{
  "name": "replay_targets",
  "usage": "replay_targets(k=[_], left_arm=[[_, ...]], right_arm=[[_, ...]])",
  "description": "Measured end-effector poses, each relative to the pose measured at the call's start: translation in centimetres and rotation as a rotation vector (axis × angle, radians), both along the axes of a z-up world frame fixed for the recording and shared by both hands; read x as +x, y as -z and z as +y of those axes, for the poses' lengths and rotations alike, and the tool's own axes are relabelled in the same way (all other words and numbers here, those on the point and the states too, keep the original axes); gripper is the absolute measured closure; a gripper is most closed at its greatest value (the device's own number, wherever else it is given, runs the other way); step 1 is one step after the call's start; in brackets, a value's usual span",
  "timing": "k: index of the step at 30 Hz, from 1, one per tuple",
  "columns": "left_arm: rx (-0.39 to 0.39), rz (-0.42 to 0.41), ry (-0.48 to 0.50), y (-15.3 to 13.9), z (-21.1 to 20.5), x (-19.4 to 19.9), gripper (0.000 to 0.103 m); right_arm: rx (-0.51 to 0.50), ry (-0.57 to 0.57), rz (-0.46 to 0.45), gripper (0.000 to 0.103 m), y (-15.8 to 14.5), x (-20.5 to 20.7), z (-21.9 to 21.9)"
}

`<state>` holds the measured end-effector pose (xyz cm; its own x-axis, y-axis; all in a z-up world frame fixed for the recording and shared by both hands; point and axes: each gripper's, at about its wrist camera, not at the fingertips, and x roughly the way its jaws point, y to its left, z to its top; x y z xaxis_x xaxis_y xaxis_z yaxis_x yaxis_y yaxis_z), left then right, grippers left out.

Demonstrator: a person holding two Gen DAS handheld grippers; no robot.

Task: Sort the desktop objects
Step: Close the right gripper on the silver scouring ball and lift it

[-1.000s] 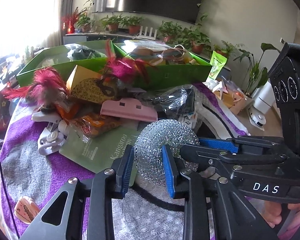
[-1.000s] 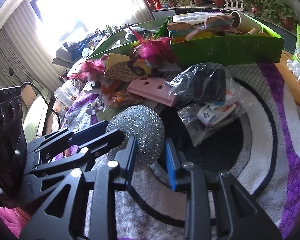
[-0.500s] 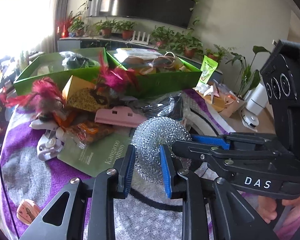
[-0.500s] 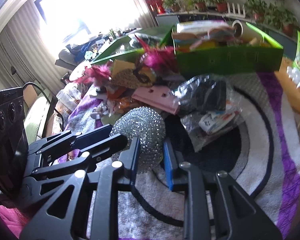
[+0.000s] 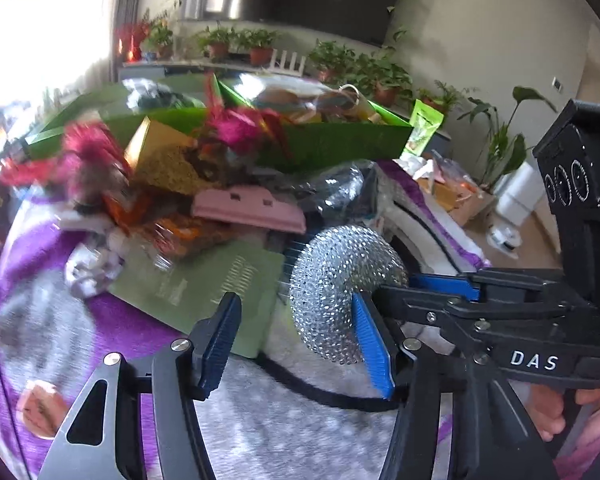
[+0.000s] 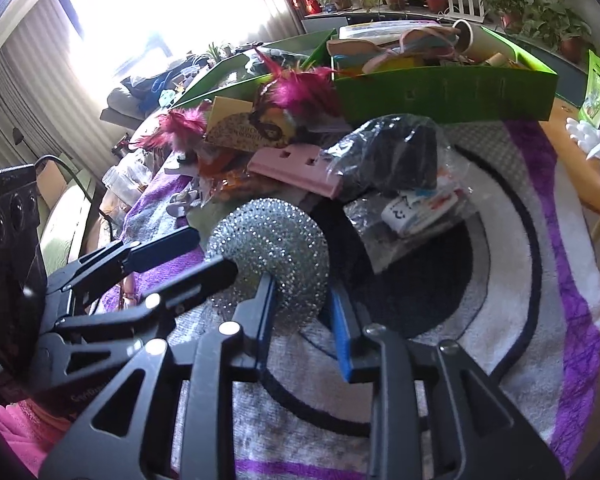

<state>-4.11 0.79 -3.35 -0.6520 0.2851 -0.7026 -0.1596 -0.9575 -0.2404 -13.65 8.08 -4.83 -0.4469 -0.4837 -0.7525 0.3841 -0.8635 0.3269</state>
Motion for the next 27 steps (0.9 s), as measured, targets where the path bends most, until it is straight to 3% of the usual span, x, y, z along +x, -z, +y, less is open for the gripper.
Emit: replay_targets(k=[4,8,14,16,17,21,27], left_arm=[[0.053,-0.020,0.022,0.4,0.0,-0.6,0.048],[0.095,-0.039,0.069,0.6,0.4,-0.9,0.066],[0.067,-0.034,0.057,0.5,0.4,-0.7,0.066],[0.062,-0.033,0.060,0.4,0.4,-0.6,0.067],[0.052,-0.027,0.062,0.3,0.5,-0.4,0.067],[0.008,0.014,0.059,-0.6,0.7,0.2,0.068],[-0.014,0.069,0.053,-2.5,0.1,0.8,0.068]], right_arm=[[-0.022,0.021,-0.021,0.074,0.3,-0.5,0.7],[-0.077,0.041,-0.067,0.058,1.0,-1.1,1.8],[-0.139,0.016,-0.090,0.058,1.5,-1.5,1.8],[-0.156,-0.007,-0.095,0.065,1.5,-1.6,1.5],[-0.172,-0.031,-0.095,0.078,1.3,-1.5,1.3],[-0.091,-0.060,-0.028,0.080,0.0,-0.6,0.0],[-0.108,-0.062,0.014,0.080,-1.7,-0.1,-0.2]])
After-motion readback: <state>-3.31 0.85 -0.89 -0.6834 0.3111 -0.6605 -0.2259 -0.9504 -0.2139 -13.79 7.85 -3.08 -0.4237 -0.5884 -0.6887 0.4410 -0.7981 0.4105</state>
